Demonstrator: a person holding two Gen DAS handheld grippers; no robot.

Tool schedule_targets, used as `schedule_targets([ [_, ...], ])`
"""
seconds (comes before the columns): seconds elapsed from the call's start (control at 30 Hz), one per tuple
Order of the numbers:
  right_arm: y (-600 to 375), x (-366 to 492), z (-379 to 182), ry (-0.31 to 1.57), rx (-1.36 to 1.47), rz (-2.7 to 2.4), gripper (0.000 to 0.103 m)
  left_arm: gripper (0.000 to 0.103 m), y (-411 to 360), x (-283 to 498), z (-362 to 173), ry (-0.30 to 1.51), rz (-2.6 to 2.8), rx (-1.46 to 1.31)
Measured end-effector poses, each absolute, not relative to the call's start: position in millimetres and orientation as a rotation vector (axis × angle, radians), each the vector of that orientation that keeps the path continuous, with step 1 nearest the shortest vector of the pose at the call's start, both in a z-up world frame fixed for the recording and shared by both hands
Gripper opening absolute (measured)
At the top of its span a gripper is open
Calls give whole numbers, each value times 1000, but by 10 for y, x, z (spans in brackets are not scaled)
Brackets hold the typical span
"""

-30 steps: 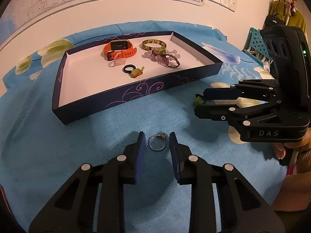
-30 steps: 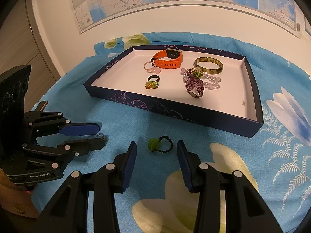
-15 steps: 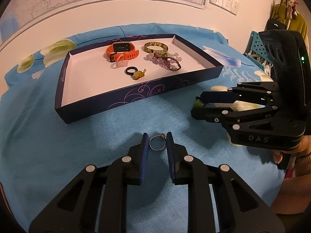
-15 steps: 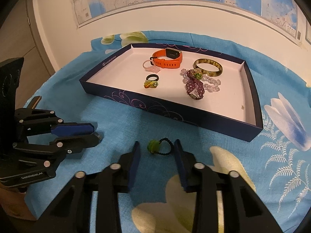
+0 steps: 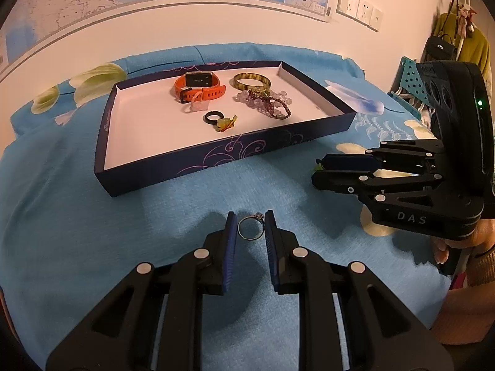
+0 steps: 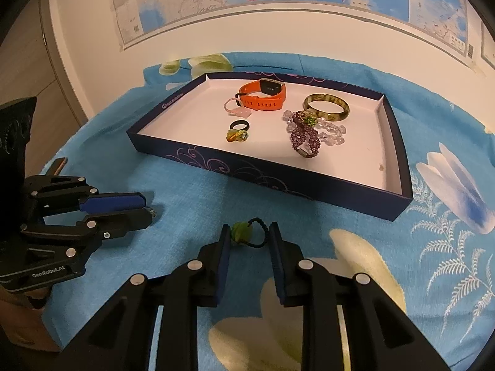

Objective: Organize jewelry
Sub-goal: 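Grasp the silver ring with the left tool while the right tool grasps the green hair tie, then carry the silver ring into the box with the left tool while the right tool carries the hair tie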

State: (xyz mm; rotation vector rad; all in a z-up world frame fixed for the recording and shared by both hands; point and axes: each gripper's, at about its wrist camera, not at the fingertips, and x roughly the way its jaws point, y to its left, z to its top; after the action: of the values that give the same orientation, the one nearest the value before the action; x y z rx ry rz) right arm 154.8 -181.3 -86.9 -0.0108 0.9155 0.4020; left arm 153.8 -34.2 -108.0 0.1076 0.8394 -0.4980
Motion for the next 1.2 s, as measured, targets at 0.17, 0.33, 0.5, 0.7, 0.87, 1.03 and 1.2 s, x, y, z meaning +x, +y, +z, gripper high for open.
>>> schedule_targets([
  [0.17,-1849,1495,-825,897,17,415,23,19,-328,1518,-1045,825,-501,100],
  [0.33,-1911,1460,-777,879,58,423,23,19,-314,1505,-1004,811,-501,95],
  [0.5,-1960,1443,-731,861,79,423,23,19,-289,1483,-940,790,-503,86],
  [0.7,-1983,1428,-688,845,88,427,23,19,-272,1483,-867,770,-501,81],
  [0.87,-1994,1442,-638,829,92,427,23,19,-270,1497,-821,757,-499,76],
  [1.03,-2008,1449,-586,814,94,422,23,19,-280,1518,-768,739,-498,78],
  [1.2,-2020,1458,-555,805,92,421,23,19,-289,1559,-705,720,-496,79],
])
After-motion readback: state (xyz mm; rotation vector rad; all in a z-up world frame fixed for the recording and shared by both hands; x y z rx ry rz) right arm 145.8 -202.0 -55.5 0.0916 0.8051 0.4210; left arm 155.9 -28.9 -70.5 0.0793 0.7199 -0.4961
